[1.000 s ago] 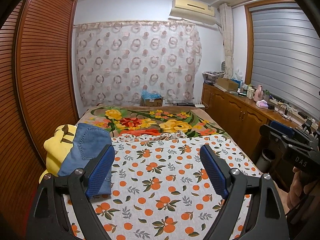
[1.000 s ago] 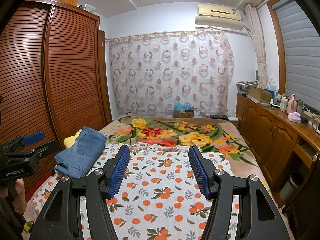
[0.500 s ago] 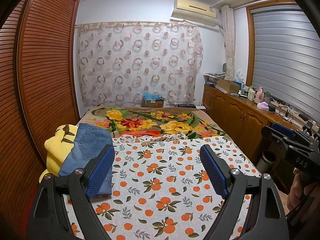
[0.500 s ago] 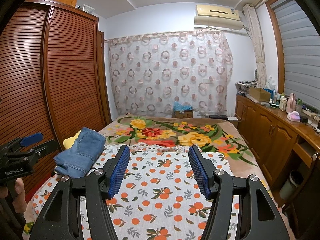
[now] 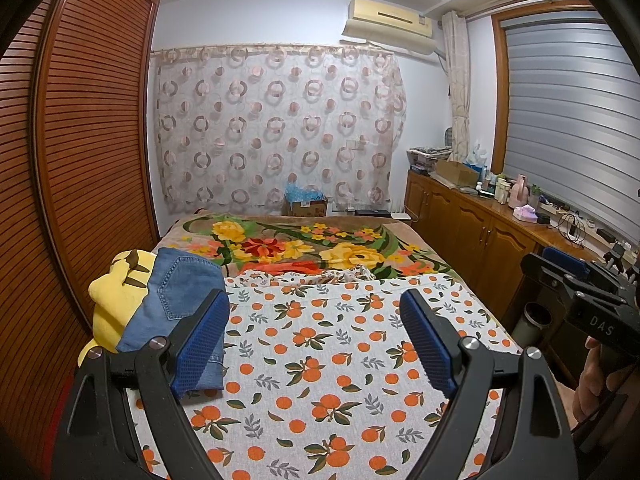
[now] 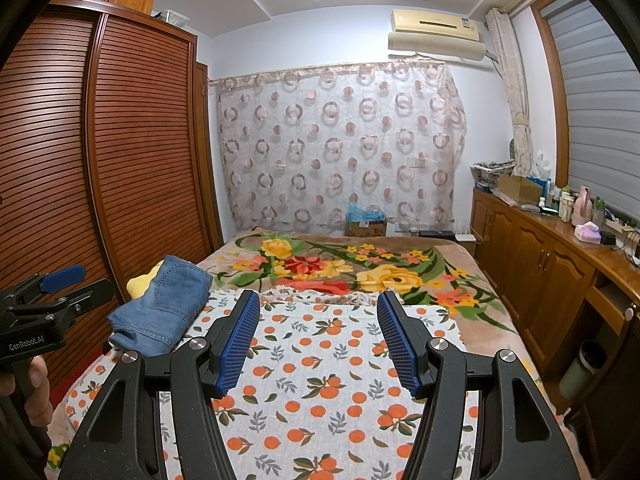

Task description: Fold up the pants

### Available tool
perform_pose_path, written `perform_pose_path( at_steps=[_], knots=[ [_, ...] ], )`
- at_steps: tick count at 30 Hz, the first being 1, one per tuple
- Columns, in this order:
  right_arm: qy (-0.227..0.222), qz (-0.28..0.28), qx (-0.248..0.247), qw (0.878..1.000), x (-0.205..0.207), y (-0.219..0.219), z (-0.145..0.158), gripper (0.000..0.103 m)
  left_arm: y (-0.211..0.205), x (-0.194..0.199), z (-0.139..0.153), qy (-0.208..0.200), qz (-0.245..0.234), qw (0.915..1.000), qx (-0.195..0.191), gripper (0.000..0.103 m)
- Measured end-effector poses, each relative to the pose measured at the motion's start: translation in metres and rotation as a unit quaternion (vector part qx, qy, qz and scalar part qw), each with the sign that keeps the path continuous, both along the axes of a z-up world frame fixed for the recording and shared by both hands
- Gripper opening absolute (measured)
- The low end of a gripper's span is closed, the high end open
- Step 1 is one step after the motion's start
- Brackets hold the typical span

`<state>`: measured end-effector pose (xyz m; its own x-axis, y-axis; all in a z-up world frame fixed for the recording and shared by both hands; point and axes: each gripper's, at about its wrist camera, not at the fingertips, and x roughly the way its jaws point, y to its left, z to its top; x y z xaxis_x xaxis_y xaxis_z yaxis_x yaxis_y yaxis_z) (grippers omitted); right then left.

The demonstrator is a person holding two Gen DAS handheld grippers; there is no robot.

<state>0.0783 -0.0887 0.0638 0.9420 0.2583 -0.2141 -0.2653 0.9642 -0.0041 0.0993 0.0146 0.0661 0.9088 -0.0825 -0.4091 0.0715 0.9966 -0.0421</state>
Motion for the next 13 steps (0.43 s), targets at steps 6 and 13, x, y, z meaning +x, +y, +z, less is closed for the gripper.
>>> perform_pose_path(
  at_steps=[6, 13],
  knots=[
    [0.0, 0.001, 0.001, 1.0, -0.0012, 0.0025, 0.0002, 0.063, -0.0003, -0.0009, -0.0011, -0.001, 0.001, 1.0, -0.001, 0.088],
    [-0.002, 0.001, 0.001, 1.0, -0.0028, 0.0025, 0.0003, 0.063, 0.0, -0.0014, -0.0019, 0.0, -0.001, 1.0, -0.002, 0.088]
  ],
)
